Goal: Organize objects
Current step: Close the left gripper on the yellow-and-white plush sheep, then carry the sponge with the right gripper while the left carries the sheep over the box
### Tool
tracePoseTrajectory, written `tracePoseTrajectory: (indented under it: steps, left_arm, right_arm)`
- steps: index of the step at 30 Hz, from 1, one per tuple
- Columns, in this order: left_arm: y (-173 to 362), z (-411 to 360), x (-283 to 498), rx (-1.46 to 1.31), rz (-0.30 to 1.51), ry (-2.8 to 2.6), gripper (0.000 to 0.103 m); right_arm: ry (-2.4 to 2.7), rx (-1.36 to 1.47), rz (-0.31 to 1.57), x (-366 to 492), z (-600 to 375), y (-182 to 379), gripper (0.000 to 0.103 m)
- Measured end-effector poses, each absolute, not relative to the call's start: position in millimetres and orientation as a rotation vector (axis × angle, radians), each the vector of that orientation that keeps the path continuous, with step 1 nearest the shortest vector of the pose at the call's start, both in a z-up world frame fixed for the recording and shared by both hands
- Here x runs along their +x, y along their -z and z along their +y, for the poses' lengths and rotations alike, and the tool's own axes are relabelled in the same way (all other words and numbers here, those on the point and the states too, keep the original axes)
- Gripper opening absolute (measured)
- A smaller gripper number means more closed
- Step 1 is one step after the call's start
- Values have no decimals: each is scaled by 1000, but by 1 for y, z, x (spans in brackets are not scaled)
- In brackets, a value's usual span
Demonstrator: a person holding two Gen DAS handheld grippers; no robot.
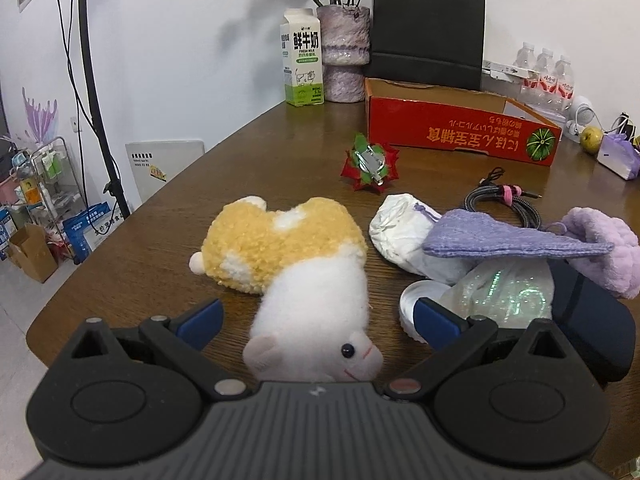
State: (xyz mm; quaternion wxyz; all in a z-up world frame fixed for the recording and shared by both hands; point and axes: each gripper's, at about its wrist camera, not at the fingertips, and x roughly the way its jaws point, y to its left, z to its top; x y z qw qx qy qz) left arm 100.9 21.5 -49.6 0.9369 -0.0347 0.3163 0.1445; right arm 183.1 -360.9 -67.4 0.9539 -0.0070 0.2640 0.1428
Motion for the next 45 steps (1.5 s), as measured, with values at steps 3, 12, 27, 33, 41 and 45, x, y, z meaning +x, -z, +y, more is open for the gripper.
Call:
tracePoseTrajectory:
  steps: [3,12,27,33,41,45]
  left_arm:
    - [53,27,102,-79,649,-305,103]
    - [59,42,104,-107,647,-285,103]
    - [63,47,103,-94,609,-213,57]
    - [61,46,97,-63,594,-224,51]
    - [47,46,79,-27,521,-228,51]
    - [36,42,72,-3,482,-225,51]
  right_arm:
    - [-308,-13,525,178,-350,66,34]
    - [-301,-35,502,167,-328,55,34]
    - [-285,-52,489,147,-303,41,34]
    - [-284,-50,476,136,-297,36,34]
    - [-281,-42,453,124,-294,29,34]
    - [-282,-30,441,118,-292,27,34]
